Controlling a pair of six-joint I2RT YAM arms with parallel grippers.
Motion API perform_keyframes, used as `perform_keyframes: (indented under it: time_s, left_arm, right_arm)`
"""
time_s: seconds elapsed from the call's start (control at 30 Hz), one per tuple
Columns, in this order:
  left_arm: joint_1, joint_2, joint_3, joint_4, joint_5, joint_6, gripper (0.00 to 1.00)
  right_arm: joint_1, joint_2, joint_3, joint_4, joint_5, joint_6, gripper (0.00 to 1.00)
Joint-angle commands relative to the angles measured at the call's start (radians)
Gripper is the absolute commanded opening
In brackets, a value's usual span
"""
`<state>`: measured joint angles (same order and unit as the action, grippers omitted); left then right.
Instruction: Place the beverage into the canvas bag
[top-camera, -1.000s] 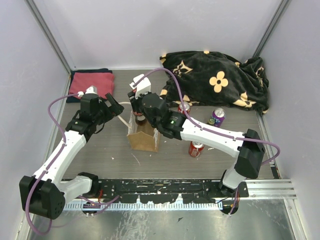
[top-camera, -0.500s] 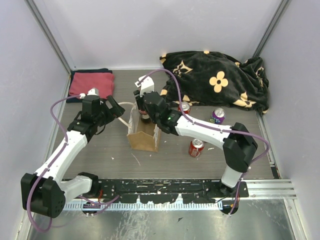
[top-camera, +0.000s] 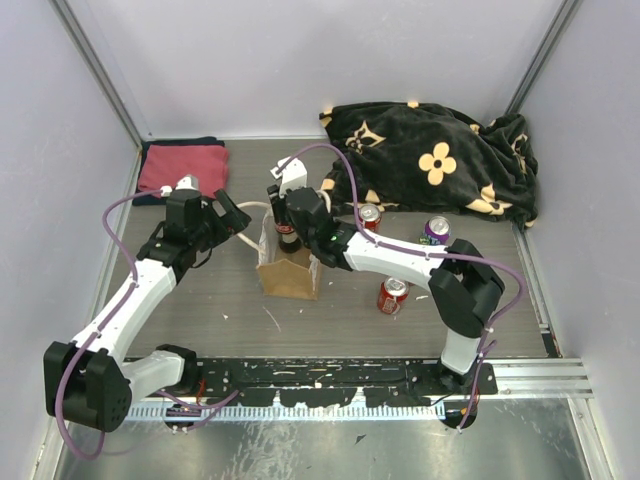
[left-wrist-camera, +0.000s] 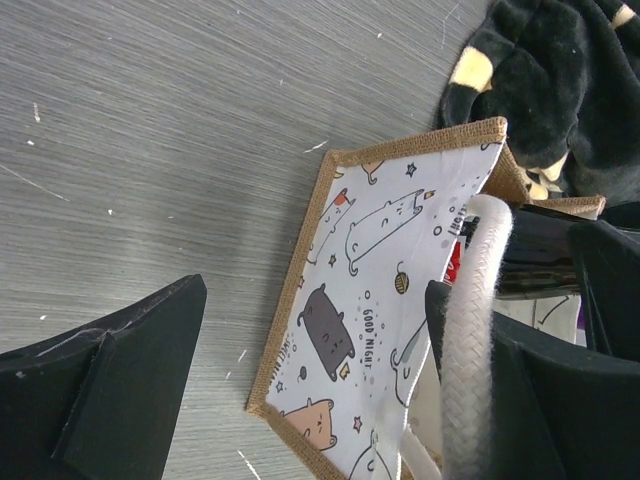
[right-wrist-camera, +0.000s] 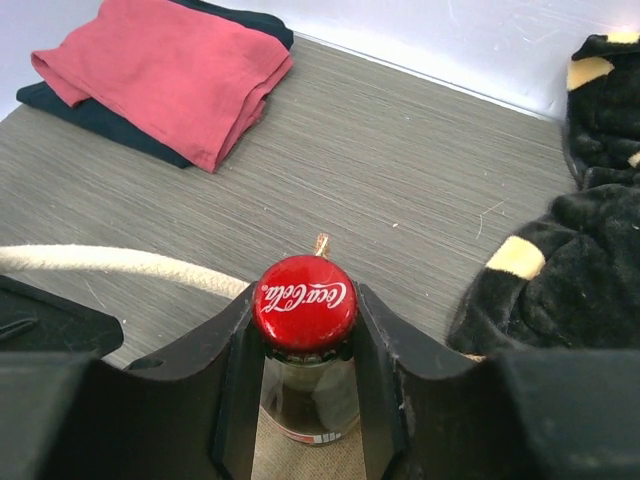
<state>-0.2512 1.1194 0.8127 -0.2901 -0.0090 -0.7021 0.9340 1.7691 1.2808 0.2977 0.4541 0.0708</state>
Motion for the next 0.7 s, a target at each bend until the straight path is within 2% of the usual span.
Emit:
perform_keyframes:
  time_s: [0.0, 0.5, 0.53, 0.67]
  left_arm:
    - [0.004, 0.003, -0.025, 0.039, 0.009, -0.004, 0.98]
    - [0.004, -0.015, -0.047, 0.039, 0.017, -0.007, 0.98]
    - [0.003, -0.016, -0.048, 0.039, 0.018, -0.007, 0.98]
    - [0.003, -0.022, -0.049, 0.038, 0.022, -0.007, 0.98]
  right_arm:
    - [0.004, -0.026, 0.071, 0.223, -0.014, 0.023, 0.01]
    - [0.006, -0.004, 0.052, 0.184, -0.005, 0.042, 0.02]
    - [0.005, -0.009, 0.052, 0.179, -0.005, 0.041, 0.09]
    - [0.011, -0.037, 0.046, 0.173, 0.005, 0.021, 0.65]
